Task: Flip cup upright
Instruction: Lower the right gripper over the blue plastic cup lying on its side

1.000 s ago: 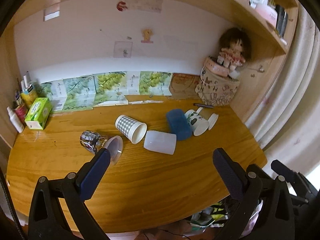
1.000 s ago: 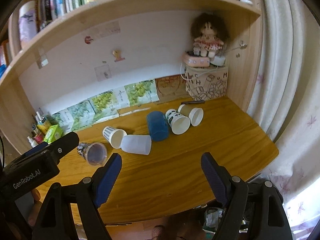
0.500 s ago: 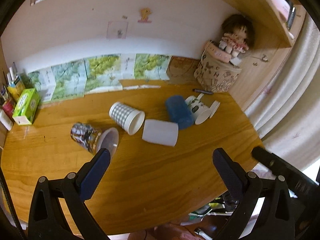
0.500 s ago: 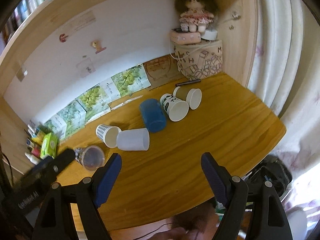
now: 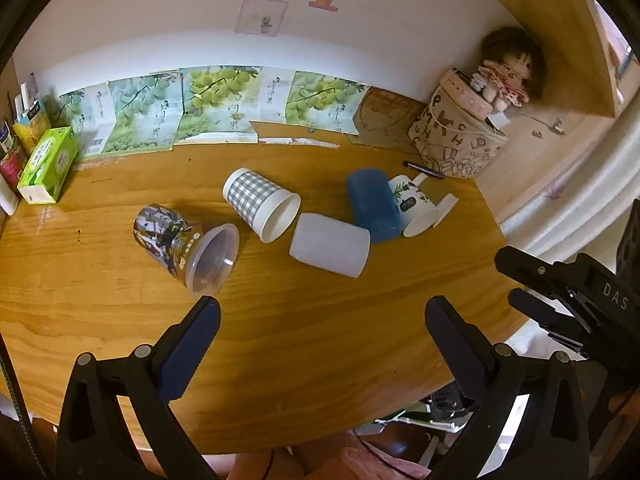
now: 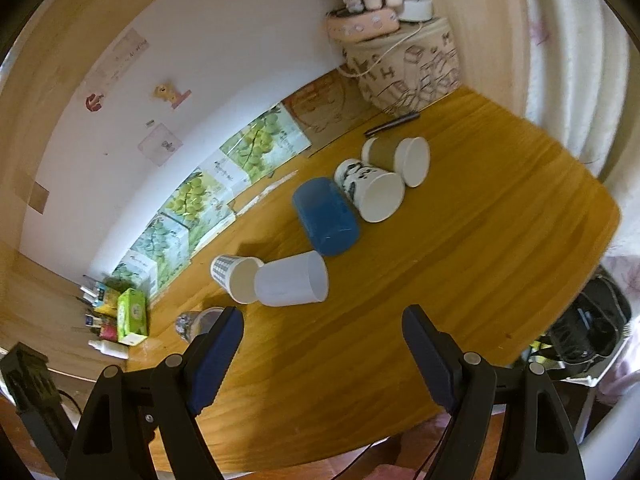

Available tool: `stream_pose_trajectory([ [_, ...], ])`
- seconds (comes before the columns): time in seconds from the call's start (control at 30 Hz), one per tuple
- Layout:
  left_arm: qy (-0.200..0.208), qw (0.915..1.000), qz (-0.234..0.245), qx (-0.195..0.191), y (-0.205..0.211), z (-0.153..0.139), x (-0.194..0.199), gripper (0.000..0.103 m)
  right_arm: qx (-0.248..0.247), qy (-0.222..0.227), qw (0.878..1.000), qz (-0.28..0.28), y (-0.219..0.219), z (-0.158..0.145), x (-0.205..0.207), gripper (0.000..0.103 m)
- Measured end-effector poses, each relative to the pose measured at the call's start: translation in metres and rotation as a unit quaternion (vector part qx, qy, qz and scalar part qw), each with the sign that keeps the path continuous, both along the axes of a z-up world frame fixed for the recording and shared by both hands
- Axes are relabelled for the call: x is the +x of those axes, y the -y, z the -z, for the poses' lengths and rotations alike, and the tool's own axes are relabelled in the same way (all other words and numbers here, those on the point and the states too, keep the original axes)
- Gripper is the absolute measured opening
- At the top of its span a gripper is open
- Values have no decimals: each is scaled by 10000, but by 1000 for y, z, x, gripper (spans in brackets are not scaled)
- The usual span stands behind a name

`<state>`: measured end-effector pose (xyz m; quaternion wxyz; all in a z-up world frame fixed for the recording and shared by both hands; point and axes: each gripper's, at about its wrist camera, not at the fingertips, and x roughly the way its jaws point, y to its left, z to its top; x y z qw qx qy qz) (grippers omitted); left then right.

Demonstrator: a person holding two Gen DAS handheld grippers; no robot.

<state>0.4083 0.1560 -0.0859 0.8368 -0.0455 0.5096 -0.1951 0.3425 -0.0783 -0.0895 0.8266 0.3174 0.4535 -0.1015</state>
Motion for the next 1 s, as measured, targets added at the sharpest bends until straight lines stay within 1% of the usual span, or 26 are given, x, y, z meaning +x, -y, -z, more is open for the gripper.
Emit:
stream_pose_trajectory([
  [0.07,-6,10000,-20,27,6,2,6,102,202,-52,9997,-145,6,4,14,82],
  [0.27,-233,9997,-20,76,31,9,28,102,786,-142,9958,-444,26,16,48,82],
  [0.43,-328,9994,5,128,56,15,42,102,1271,-262,9895,-637,47,30,81,82],
  [0.53,-351,9992,-9,204,71,21,50,102,1385,-349,9868,-767,56,38,102,82],
  [0.7,-502,9985,0,236,87,34,61,102,1554,-559,9809,-1023,68,57,137,82],
  [0.87,-538,9981,4,290,97,44,67,102,1653,-807,9759,-1174,74,78,164,82],
  [1.0,-502,9985,49,227,102,52,70,102,1694,-970,9729,-1240,78,92,179,82],
])
